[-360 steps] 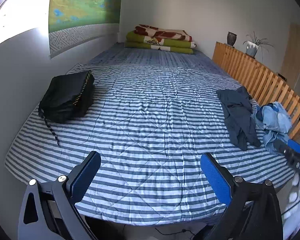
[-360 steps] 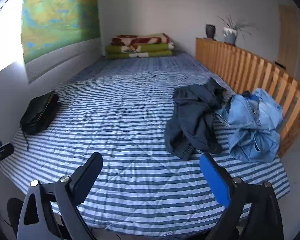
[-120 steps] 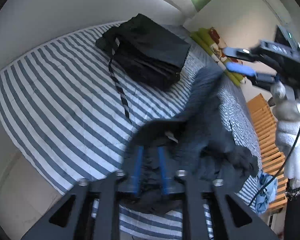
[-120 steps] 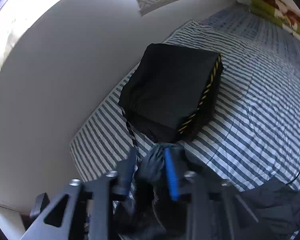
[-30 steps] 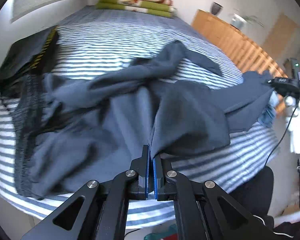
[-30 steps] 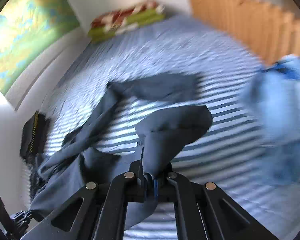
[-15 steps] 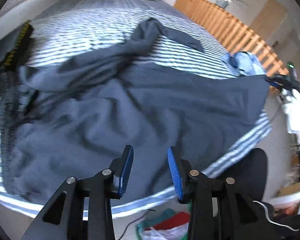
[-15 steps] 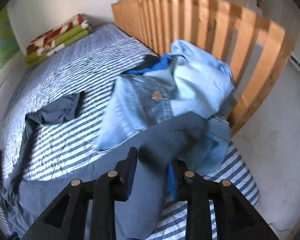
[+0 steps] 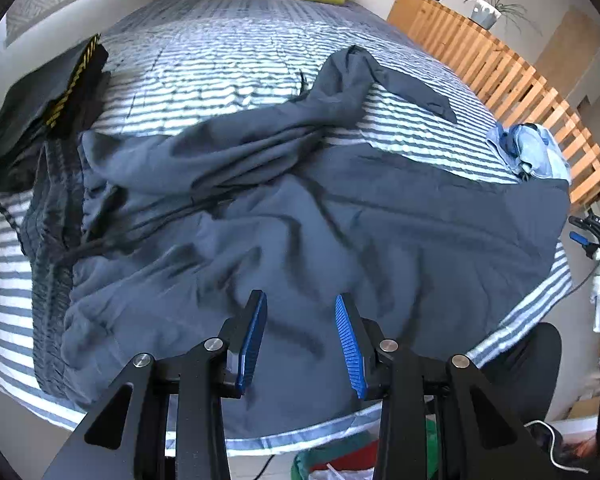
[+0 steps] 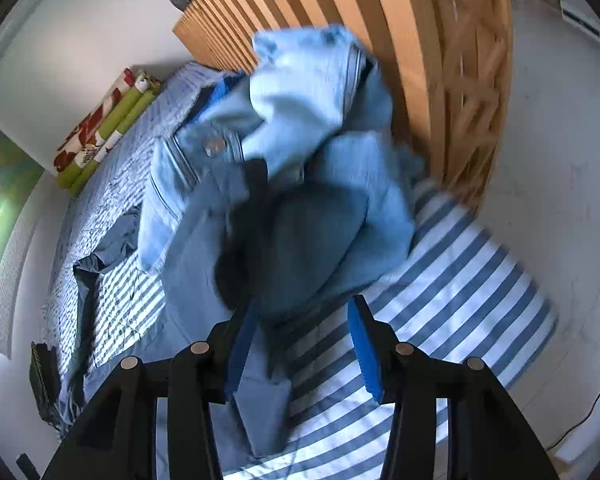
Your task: Organize objects
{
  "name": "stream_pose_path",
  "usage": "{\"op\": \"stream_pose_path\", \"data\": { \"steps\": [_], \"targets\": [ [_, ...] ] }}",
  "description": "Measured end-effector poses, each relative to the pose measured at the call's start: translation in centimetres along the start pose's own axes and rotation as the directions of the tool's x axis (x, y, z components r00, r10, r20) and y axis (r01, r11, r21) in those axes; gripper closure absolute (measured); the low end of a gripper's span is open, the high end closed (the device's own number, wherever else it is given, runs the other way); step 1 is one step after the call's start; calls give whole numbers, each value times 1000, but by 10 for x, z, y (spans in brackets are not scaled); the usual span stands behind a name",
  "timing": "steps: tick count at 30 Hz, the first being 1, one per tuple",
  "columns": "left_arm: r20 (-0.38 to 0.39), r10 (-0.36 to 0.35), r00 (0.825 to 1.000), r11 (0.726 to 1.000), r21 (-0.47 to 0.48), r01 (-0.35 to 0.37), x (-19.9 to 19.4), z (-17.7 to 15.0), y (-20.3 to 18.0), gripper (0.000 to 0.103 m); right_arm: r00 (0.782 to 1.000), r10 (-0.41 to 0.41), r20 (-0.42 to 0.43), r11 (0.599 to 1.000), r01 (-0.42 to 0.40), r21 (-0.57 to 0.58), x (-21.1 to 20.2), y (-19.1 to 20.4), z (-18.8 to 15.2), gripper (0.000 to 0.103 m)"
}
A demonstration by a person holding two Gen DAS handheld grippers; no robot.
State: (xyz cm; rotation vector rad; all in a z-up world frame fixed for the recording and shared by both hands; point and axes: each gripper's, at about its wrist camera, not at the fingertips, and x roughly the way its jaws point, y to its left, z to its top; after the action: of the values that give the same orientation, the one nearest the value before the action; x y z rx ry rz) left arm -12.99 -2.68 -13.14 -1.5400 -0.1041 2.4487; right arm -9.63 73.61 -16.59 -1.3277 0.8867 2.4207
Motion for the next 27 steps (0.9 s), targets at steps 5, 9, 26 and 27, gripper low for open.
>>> {"op": "stream_pose_path", "data": {
  "steps": [5, 9, 26, 27],
  "targets": [
    [56, 69, 996, 997, -20, -68, -14, 22, 13, 64, 999, 26, 35, 979, -18, -202, 1, 75, -10, 60],
    [112, 162, 980, 986, -44, -158, -27, 45, 42, 49, 996, 86, 10, 929, -77, -362, 9, 155, -7, 53],
    [-12, 358, 934, 912, -211, -352, 31, 129, 200, 21, 977, 44, -208, 919, -122, -376, 197, 348, 10, 46],
    [-10, 354, 935, 915, -206, -348, 37, 133, 200, 21, 976, 49, -214, 928, -124, -352, 203, 351, 13, 46]
  ]
}}
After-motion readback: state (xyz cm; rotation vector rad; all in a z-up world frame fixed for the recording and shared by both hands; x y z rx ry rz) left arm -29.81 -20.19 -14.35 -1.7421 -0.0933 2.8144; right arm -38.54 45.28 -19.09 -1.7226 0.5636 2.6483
